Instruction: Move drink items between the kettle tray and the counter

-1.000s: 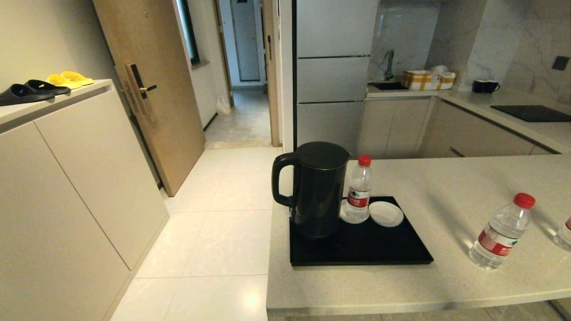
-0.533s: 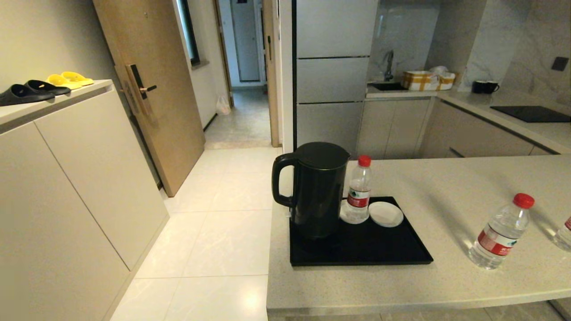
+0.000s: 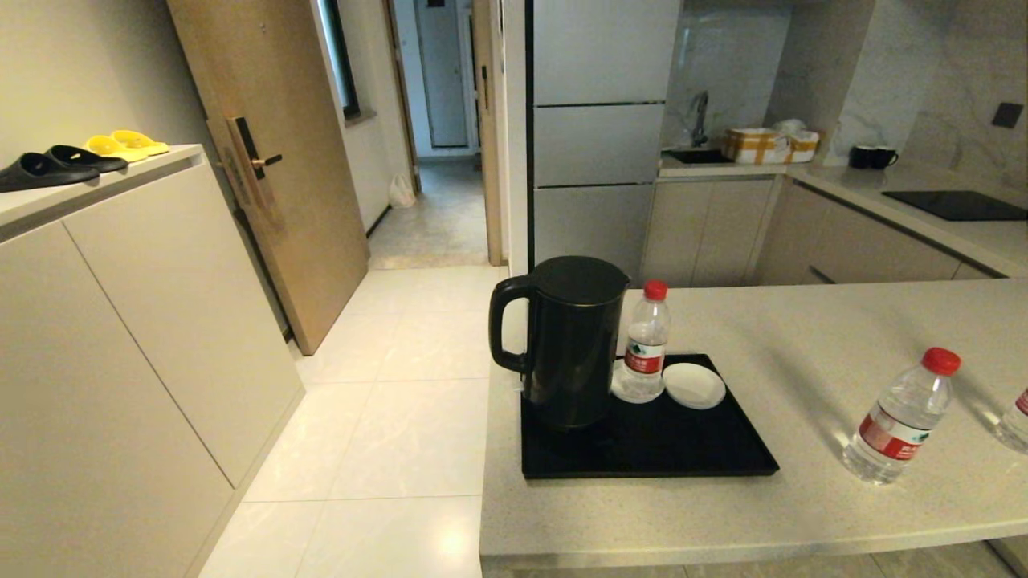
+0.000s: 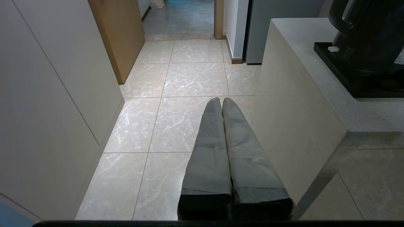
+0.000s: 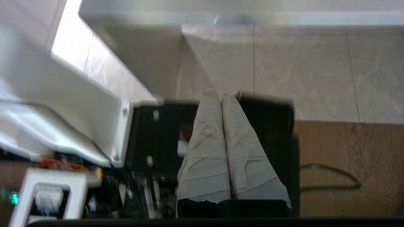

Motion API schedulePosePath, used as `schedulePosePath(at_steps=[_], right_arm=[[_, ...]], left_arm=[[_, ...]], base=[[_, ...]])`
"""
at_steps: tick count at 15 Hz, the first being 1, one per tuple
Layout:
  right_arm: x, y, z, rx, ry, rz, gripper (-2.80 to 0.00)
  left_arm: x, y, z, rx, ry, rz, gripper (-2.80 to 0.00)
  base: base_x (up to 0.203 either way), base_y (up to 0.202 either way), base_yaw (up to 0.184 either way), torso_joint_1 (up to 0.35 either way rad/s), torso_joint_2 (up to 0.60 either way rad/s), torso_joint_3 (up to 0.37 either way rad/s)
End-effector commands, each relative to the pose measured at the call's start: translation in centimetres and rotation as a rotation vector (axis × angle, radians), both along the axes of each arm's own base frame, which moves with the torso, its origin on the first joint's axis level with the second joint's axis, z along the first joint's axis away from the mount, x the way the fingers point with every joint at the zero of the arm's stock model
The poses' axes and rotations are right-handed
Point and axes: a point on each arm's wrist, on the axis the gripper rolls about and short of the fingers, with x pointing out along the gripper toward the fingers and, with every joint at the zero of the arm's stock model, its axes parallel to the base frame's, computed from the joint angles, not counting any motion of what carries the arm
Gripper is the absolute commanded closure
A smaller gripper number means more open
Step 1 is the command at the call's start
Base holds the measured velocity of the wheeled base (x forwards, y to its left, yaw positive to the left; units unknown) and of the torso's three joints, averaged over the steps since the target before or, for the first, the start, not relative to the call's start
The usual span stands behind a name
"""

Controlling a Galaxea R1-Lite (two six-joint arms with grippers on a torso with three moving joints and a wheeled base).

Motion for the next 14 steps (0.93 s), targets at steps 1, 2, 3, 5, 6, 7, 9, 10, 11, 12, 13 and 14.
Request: schedulePosePath(at_steps=[1,2,3,5,6,7,9,10,11,12,13,14], right_arm=[[-0.7,-0.3,-0.7,-0.018,-0.039,0.042,0.00],[-0.7,-1.0,-0.7,-0.017,-0.042,0.088,0.00],[-0.8,-1.7,-1.4,-0.018,-0.024,0.126,0.00],[-1.6,-2.2,-4.7,-0.038,-0.038,0.125,0.00],[-1.7,-2.3,-6.9,-0.055,-0.059,0.099,0.00],[-1.3,-2.5,-8.5,-0.063,-0.058,0.048,0.00],[1.6,-2.8,-9.0,0.005,-0.141,-0.096,0.00],[3.1,-2.9,-9.1,0.021,-0.195,-0.144,0.00],[4.8,-2.9,-9.6,0.025,-0.235,-0.181,0.00],[6.2,-3.0,-10.2,0.024,-0.278,-0.201,0.00],[7.7,-3.0,-11.3,0.016,-0.292,-0.210,0.00],[9.1,-3.0,-12.6,0.005,-0.312,-0.215,0.00]], left_arm=[[0.0,0.0,0.0,0.000,0.002,0.001,0.00],[0.0,0.0,0.0,0.000,0.002,0.001,0.00],[0.0,0.0,0.0,0.000,0.002,0.001,0.00],[0.0,0.0,0.0,0.000,0.002,-0.001,0.00],[0.0,0.0,0.0,0.000,0.002,0.002,0.00],[0.0,0.0,0.0,0.000,0.002,0.001,0.00],[0.0,0.0,0.0,0.000,0.002,0.002,0.00],[0.0,0.0,0.0,0.000,0.002,0.001,0.00],[0.0,0.0,0.0,0.000,0.002,0.001,0.00],[0.0,0.0,0.0,0.000,0.002,0.001,0.00],[0.0,0.0,0.0,0.000,0.002,0.001,0.00],[0.0,0.0,0.0,0.000,0.002,0.002,0.00]], base=[[0.000,0.000,0.000,0.000,0.00,0.000],[0.000,0.000,0.000,0.000,0.00,0.000],[0.000,0.000,0.000,0.000,0.00,0.000],[0.000,0.000,0.000,0.000,0.00,0.000],[0.000,0.000,0.000,0.000,0.00,0.000],[0.000,0.000,0.000,0.000,0.00,0.000],[0.000,0.000,0.000,0.000,0.00,0.000],[0.000,0.000,0.000,0.000,0.00,0.000],[0.000,0.000,0.000,0.000,0.00,0.000],[0.000,0.000,0.000,0.000,0.00,0.000],[0.000,0.000,0.000,0.000,0.00,0.000],[0.000,0.000,0.000,0.000,0.00,0.000]])
